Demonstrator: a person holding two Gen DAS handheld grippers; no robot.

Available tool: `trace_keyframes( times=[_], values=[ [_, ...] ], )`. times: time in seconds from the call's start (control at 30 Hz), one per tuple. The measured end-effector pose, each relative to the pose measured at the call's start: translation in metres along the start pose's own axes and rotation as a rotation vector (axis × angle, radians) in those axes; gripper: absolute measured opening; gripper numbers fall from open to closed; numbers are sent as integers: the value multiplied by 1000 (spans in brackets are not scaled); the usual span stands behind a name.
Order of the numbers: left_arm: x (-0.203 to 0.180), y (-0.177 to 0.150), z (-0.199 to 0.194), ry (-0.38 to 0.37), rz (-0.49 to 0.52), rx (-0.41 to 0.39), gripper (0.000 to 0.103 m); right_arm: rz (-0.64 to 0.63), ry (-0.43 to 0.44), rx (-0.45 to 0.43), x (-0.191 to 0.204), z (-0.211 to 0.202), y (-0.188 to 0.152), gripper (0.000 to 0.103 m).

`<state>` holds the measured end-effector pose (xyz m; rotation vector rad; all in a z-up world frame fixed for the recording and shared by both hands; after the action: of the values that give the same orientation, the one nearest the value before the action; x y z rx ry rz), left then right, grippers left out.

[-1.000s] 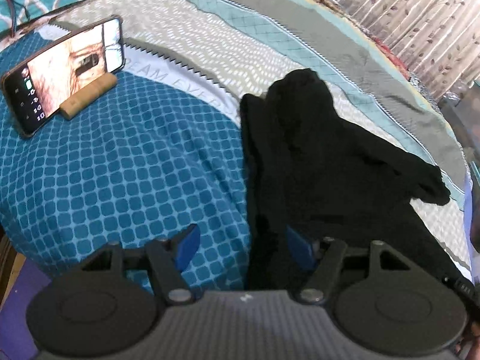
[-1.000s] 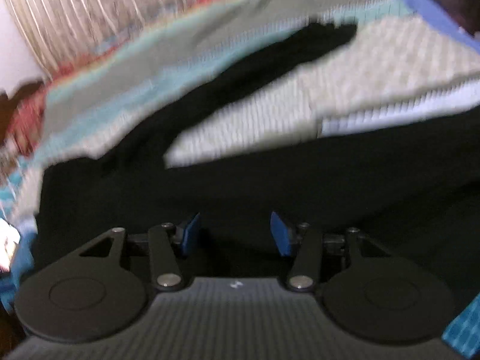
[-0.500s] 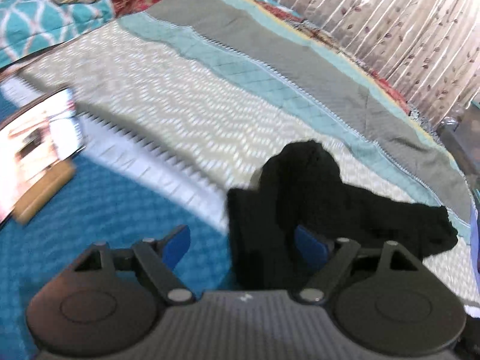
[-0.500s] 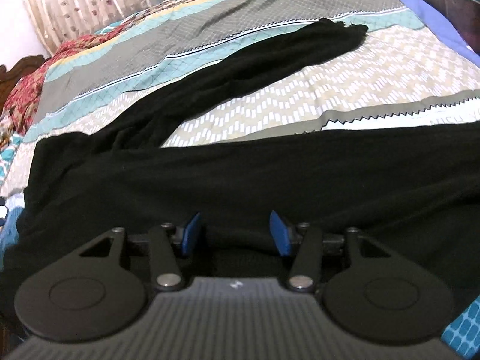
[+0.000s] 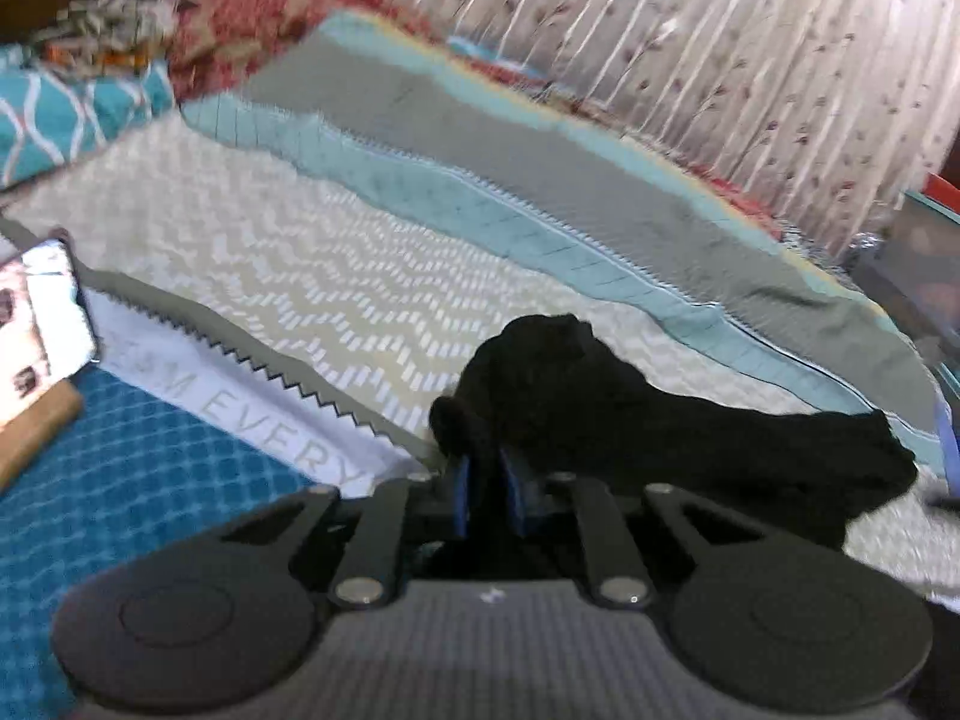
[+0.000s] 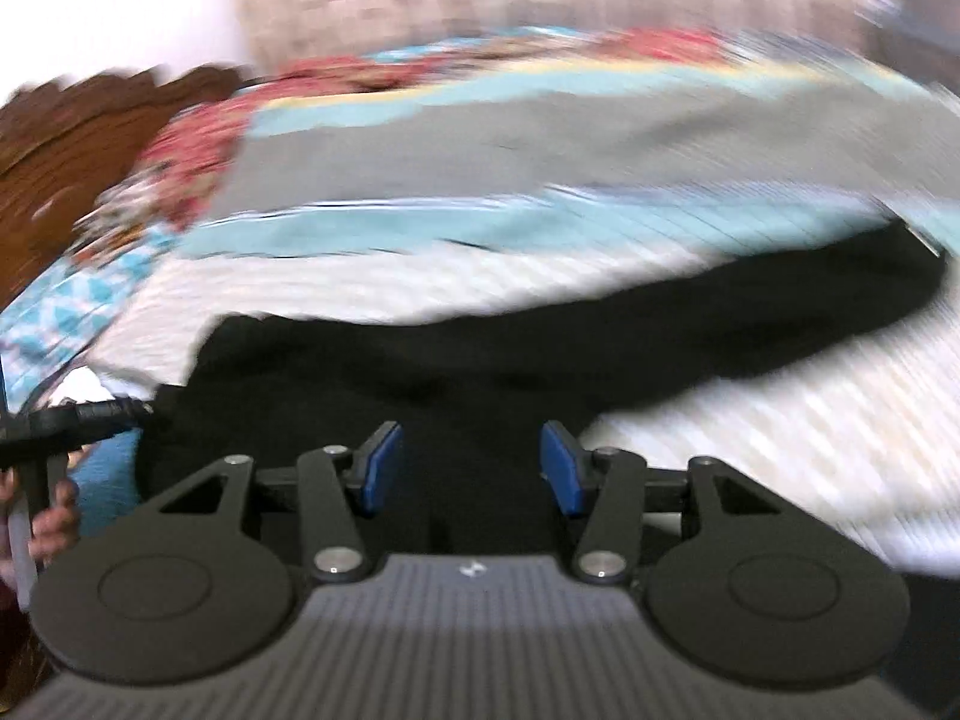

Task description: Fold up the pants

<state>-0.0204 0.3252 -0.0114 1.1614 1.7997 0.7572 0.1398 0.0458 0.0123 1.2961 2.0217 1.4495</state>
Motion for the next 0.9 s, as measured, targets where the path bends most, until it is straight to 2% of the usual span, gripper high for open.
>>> trace_keyframes(
  times=[0.13,0.27,0.37,0.43,0.47,0.57,0.63,0.67,0.7,0.77,0.8,0.83,0.87,0.9],
  values=[
    [-25,-26,-33,-29,107,-3,11,-135,132,26,77,62,27,53],
    [-44,-53,-44,-44,179,24,10,-159,160,78,116,99,23,53],
    [-48,-67,-46,-59,204,44,10,-132,166,131,121,109,5,53],
    [-49,-69,-48,-64,214,38,10,-133,135,196,121,118,-14,48],
    [-48,-68,-48,-69,212,40,10,-139,115,224,116,114,-21,42],
    [-46,-63,-53,-105,195,40,11,-50,111,238,107,115,-29,41],
    [-44,-58,-57,-121,183,34,24,-85,73,250,104,116,-32,35],
    [-43,-54,-57,-124,168,33,48,-103,65,264,104,116,-36,28],
    [-42,-49,-56,-129,145,27,63,-106,66,279,104,116,-39,23],
    [-38,-40,-51,-161,74,27,69,-97,87,281,105,114,-43,19],
    [-36,-37,-47,-179,28,43,78,-96,92,277,107,113,-44,17],
    [-34,-33,-42,-205,-35,65,81,-95,96,277,109,113,-45,16],
    [-32,-29,-37,-238,-101,79,82,-94,103,279,110,113,-46,15],
    [-32,-29,-29,-269,-152,114,76,-83,109,275,107,112,-46,13]
  ],
)
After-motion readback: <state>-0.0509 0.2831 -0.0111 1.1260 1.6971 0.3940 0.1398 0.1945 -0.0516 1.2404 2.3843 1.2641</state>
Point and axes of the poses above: each gripper's, at about its wrist camera, not at the fingertips, and z roughly the way its jaws point, x to its left, y to its top, the point moved 8 cm from there along z, roughly the way its jaws point, and after that the axes turned 9 degrees about -x, right-handed, at the moved point
